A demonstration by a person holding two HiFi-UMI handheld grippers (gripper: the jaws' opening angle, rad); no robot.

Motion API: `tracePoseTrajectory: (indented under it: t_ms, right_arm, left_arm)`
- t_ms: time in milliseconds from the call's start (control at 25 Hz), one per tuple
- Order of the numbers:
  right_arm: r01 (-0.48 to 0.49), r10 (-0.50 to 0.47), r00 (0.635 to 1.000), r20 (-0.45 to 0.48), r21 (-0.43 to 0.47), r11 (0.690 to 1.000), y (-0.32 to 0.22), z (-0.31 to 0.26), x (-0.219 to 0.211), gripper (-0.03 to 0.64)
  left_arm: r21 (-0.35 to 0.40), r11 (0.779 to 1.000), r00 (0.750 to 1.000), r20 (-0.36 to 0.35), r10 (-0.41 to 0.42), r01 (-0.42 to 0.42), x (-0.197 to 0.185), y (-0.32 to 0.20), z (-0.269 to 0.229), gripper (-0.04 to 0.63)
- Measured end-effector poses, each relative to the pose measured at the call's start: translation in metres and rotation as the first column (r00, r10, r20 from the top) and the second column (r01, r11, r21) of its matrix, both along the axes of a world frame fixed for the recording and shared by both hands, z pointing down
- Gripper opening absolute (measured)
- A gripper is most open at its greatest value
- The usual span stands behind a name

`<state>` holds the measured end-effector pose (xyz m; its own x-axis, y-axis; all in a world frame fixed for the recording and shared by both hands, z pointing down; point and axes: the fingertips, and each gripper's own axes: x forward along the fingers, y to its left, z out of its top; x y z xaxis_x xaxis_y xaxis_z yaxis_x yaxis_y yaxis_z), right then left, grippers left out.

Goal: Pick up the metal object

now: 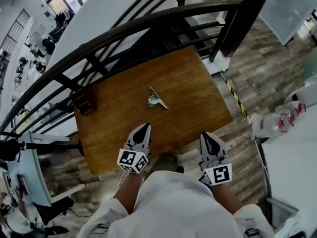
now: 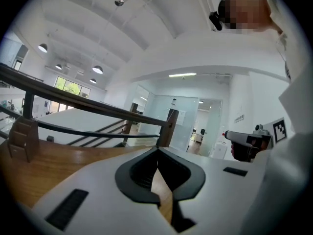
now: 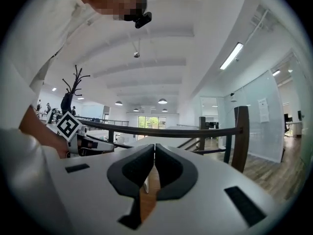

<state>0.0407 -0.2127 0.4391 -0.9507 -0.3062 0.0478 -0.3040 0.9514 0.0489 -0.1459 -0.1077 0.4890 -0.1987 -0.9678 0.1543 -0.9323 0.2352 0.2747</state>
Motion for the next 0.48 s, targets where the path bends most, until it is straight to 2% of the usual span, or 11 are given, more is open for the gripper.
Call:
tracePoseTrajectory:
  t_ms: [120, 240, 480]
  right_arm:
    - [0.061, -0.061, 0.997, -0.054, -0.003, 0.998, -0.021, 0.005, -0.033, 0.025]
    - [0.079, -0.08, 0.995, -0.067, -0.02, 0.997, -0.042, 0.011, -0.063, 0.025]
    - [0.113, -0.117, 0.989, -0.091, -0.047, 0.993, -0.064, 0.028, -0.111, 0.025]
  left_arm:
    - [0.009, 0.999, 0.999, 0.02, -0.042, 0.042, -0.025, -0.014, -0.002, 0.015]
    - [-0.001, 0.998, 0.998, 0.027, -0.064, 0.064, -0.049, -0.021, 0.003, 0.015]
    - [-0.031, 0.996, 0.995, -0.037, -0.087, 0.086, -0.083, -0.026, 0.028, 0.017]
